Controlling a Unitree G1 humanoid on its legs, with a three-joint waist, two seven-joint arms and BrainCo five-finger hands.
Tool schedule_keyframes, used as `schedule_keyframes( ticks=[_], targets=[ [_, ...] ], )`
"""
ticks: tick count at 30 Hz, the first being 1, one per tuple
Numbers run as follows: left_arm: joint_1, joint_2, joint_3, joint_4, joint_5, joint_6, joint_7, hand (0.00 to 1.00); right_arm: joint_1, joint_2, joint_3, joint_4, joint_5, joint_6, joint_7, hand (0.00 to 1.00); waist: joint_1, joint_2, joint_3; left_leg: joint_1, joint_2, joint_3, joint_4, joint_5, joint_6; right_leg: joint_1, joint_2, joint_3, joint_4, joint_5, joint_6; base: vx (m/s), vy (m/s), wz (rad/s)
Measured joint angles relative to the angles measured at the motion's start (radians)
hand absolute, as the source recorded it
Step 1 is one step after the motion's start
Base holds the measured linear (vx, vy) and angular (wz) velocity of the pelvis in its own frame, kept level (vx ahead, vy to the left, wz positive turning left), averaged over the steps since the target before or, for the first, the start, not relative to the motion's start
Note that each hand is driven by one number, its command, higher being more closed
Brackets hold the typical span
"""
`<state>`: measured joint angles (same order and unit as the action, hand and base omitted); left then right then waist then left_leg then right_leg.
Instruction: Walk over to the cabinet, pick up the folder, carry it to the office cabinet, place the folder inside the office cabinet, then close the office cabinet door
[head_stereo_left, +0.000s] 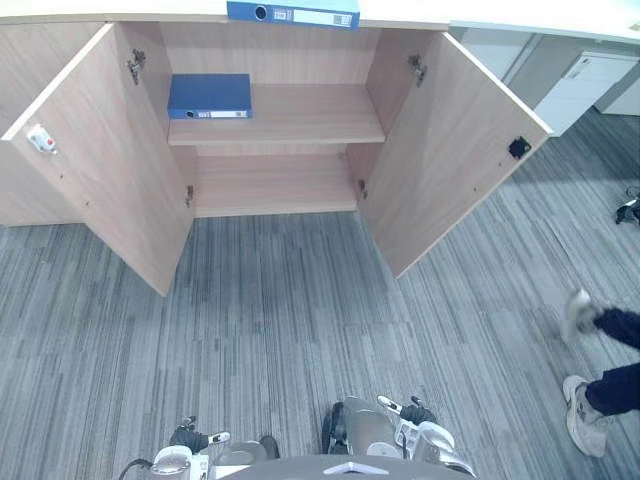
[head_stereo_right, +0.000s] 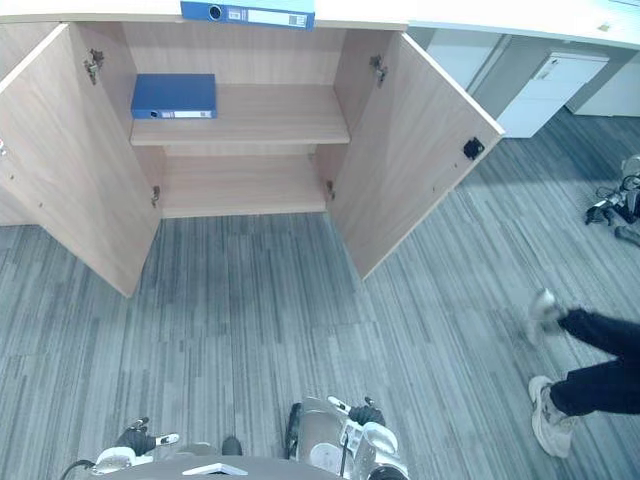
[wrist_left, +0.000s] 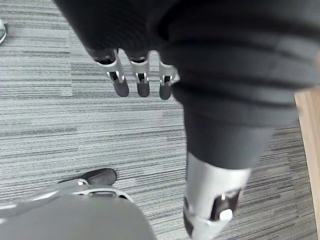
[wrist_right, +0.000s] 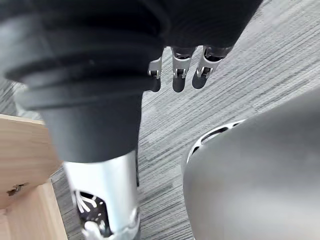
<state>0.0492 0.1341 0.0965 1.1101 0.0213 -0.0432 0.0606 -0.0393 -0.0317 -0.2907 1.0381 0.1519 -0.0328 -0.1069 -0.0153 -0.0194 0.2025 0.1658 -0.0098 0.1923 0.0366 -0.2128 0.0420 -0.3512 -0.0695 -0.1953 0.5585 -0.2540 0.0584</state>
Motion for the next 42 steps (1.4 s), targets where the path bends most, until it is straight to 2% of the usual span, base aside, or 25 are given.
schedule_keyframes(
  ticks=[2,4,5,6,7,8,10,11,15,18,19,20,21,23,25,28,31,32,34,35,36,37,38,41,42],
  targets=[
    [0.001,0.001,0.001,0.001,0.001,0.0,0.0,0.0,-0.001,0.001,-0.002,0.0,0.0,-0.005,-0.003,0.0,-0.009,0.001,0.002,0.03,0.013,-0.026,-0.009,-0.021,-0.036,-0.001,0.024,0.002,-0.117,0.067,-0.024,0.4,-0.143,0.52],
    [0.004,-0.019,0.048,0.002,0.002,-0.001,0.002,0.0,0.009,0.002,-0.016,-0.002,0.001,-0.008,-0.003,0.0,-0.012,-0.003,-0.005,0.089,0.034,-0.037,0.014,-0.058,-0.096,0.038,0.025,-0.005,-0.158,0.171,-0.065,0.54,-0.253,0.57],
    [0.004,-0.038,0.073,-0.002,0.002,-0.006,0.0,0.0,0.007,0.004,-0.028,-0.002,-0.002,-0.008,-0.004,0.0,-0.003,0.019,-0.01,0.049,0.063,-0.029,0.112,-0.065,-0.108,0.057,0.037,-0.018,-0.163,0.152,-0.083,0.49,-0.264,0.33],
    [0.002,-0.04,0.081,-0.005,0.002,-0.008,-0.001,0.0,0.007,0.003,-0.027,-0.003,-0.002,-0.007,-0.004,0.0,-0.002,0.02,-0.01,0.032,0.069,-0.024,0.156,-0.066,-0.11,0.065,0.038,-0.021,-0.168,0.145,-0.082,0.45,-0.281,0.32],
    [-0.001,-0.057,0.114,-0.027,0.002,-0.01,-0.001,0.0,0.008,-0.001,-0.026,-0.01,-0.001,-0.007,-0.004,0.0,-0.003,0.032,-0.001,-0.079,0.11,-0.01,0.409,-0.071,-0.115,0.108,0.043,-0.038,-0.202,0.134,-0.091,0.46,-0.27,0.27],
    [0.003,-0.078,0.169,-0.055,0.001,-0.011,0.0,0.0,0.014,-0.012,-0.024,-0.024,-0.001,-0.002,-0.005,0.0,0.003,0.057,0.003,-0.202,0.191,0.016,0.71,-0.06,-0.109,0.184,0.077,-0.04,-0.254,0.133,-0.095,0.5,-0.277,0.22],
    [0.003,-0.088,0.192,-0.077,0.0,-0.011,0.0,0.0,0.031,-0.012,0.001,-0.037,0.0,-0.001,-0.006,0.0,0.016,0.055,0.01,-0.245,0.257,0.043,0.864,-0.061,-0.109,0.275,0.096,-0.038,-0.286,0.117,-0.119,0.48,-0.229,-0.05],
    [0.001,-0.088,0.194,-0.084,-0.001,-0.015,0.0,0.0,0.036,-0.01,0.017,-0.042,0.004,-0.002,-0.007,0.0,0.024,0.04,0.017,-0.275,0.286,0.062,0.907,-0.063,-0.109,0.336,0.102,-0.032,-0.311,0.108,-0.131,0.39,-0.179,-0.15],
    [-0.025,-0.116,0.194,-0.118,-0.02,-0.025,0.0,0.0,0.022,0.008,0.011,-0.057,0.019,-0.002,-0.007,0.0,0.052,0.04,0.015,-0.397,0.306,0.131,0.784,-0.068,-0.109,0.42,0.096,0.011,-0.398,0.104,-0.127,0.28,-0.047,-0.44],
    [-0.049,-0.14,0.179,-0.117,-0.018,-0.026,0.0,0.0,0.027,0.027,0.009,-0.08,0.019,-0.003,-0.008,0.0,0.052,0.037,0.013,-0.43,0.258,0.143,0.489,-0.037,-0.114,0.469,0.074,0.023,-0.441,0.086,-0.092,0.26,0.109,-0.18],
    [-0.052,-0.139,0.16,-0.116,-0.018,-0.026,0.0,0.0,0.037,0.025,0.009,-0.079,0.019,-0.003,-0.01,0.0,0.052,0.043,0.006,-0.426,0.233,0.133,0.371,0.022,-0.102,0.483,0.07,0.027,-0.45,0.073,-0.069,0.26,0.202,-0.2],
    [-0.05,-0.14,0.156,-0.108,-0.018,-0.025,-0.001,0.0,0.036,0.026,0.009,-0.077,0.019,-0.002,-0.011,0.0,0.056,0.042,-0.003,-0.421,0.212,0.108,0.326,0.13,-0.068,0.492,0.063,0.043,-0.452,0.054,-0.04,0.27,0.23,-0.25],
    [-0.048,-0.14,0.159,-0.107,-0.018,-0.024,0.0,0.0,0.037,0.032,0.009,-0.076,0.019,-0.001,-0.011,0.0,0.058,0.032,-0.013,-0.417,0.198,0.109,0.33,0.144,-0.064,0.496,0.049,0.054,-0.449,0.046,-0.029,0.38,0.301,-0.27],
    [-0.044,-0.121,0.162,-0.106,-0.018,-0.021,0.0,0.0,0.055,0.053,0.008,-0.076,0.018,-0.002,-0.01,0.0,0.062,-0.01,-0.035,-0.395,0.164,0.152,0.324,0.105,-0.052,0.489,-0.001,0.078,-0.421,0.031,-0.005,0.37,0.259,-0.28],
    [-0.043,-0.116,0.157,-0.097,-0.018,-0.019,0.0,0.0,0.055,0.065,0.004,-0.08,0.015,-0.002,-0.009,0.0,0.079,-0.02,-0.037,-0.319,0.151,0.201,0.323,0.044,-0.045,0.407,-0.04,0.104,-0.182,0.018,0.017,0.3,0.229,-0.59],
    [-0.042,-0.095,0.127,-0.067,-0.018,-0.014,0.0,0.0,0.045,0.071,0.018,-0.098,0.006,-0.005,-0.005,0.0,0.055,-0.025,-0.038,-0.231,0.128,0.228,0.32,-0.006,-0.026,0.207,-0.1,0.13,0.291,0.048,0.056,0.25,0.167,-0.21],
    [-0.04,-0.094,0.125,-0.067,-0.018,-0.008,0.0,0.0,0.037,0.073,0.038,-0.111,-0.002,-0.007,-0.005,0.0,0.045,-0.032,-0.042,-0.152,0.122,0.221,0.279,-0.025,-0.031,0.069,-0.106,0.106,0.423,0.012,0.031,0.32,0.042,0.17],
    [-0.038,-0.098,0.129,-0.068,-0.019,-0.008,0.0,0.0,0.032,0.072,0.037,-0.113,-0.002,-0.007,-0.005,0.0,0.044,-0.029,-0.041,-0.105,0.123,0.218,0.242,-0.023,-0.034,0.045,-0.099,0.073,0.363,-0.02,0.018,0.28,-0.037,0.15],
    [-0.037,-0.1,0.132,-0.068,-0.019,-0.008,0.001,0.0,0.032,0.072,0.037,-0.114,-0.002,-0.007,-0.004,0.0,0.04,-0.027,-0.041,-0.069,0.125,0.215,0.208,-0.02,-0.043,0.033,-0.085,0.045,0.232,-0.026,0.006,0.29,-0.13,0.12],
    [-0.039,-0.103,0.137,-0.068,-0.019,-0.008,0.001,0.0,0.031,0.072,0.037,-0.115,-0.002,-0.007,-0.004,0.0,0.037,-0.026,-0.041,-0.054,0.127,0.209,0.188,-0.02,-0.064,0.027,-0.071,0.037,0.133,-0.021,0.001,0.29,-0.187,0.19],
    [-0.041,-0.105,0.136,-0.067,-0.019,-0.008,0.001,0.0,0.029,0.071,0.037,-0.114,-0.001,-0.007,-0.004,0.0,0.033,-0.025,-0.042,-0.046,0.129,0.199,0.174,-0.024,-0.088,0.025,-0.061,0.039,0.01,0.012,-0.009,0.3,-0.223,0.34],
    [-0.041,-0.103,0.137,-0.065,-0.018,-0.008,0.0,0.0,0.032,0.07,0.035,-0.108,-0.002,-0.003,-0.005,0.0,0.027,-0.036,-0.047,-0.037,0.118,0.176,0.157,-0.029,-0.12,0.044,-0.061,0.048,-0.13,0.165,-0.027,0.31,-0.235,0.36],
    [-0.047,-0.12,0.142,-0.039,-0.018,-0.008,0.0,0.0,0.027,0.048,0.031,-0.099,-0.003,-0.003,-0.005,0.0,0.027,0.005,-0.049,-0.017,0.142,0.147,0.128,-0.017,-0.129,0.071,-0.033,0.024,-0.129,0.147,-0.038,0.32,-0.227,0.34],
    [-0.053,-0.173,0.161,-0.035,-0.017,-0.01,-0.001,0.0,0.023,0.011,-0.007,-0.078,-0.002,-0.004,-0.006,0.0,0.016,0.065,-0.056,0.011,0.187,0.123,0.121,0.005,-0.148,0.11,-0.007,-0.032,-0.111,0.075,-0.065,0.36,-0.242,0.34],
    [-0.057,-0.177,0.166,-0.035,-0.017,-0.009,-0.001,0.0,0.026,0.01,-0.007,-0.075,-0.002,-0.003,-0.005,0.0,0.014,0.062,-0.054,0.004,0.198,0.111,0.16,0.008,-0.146,0.13,-0.004,-0.042,-0.119,0.066,-0.069,0.22,-0.175,0.5]
  ],
)
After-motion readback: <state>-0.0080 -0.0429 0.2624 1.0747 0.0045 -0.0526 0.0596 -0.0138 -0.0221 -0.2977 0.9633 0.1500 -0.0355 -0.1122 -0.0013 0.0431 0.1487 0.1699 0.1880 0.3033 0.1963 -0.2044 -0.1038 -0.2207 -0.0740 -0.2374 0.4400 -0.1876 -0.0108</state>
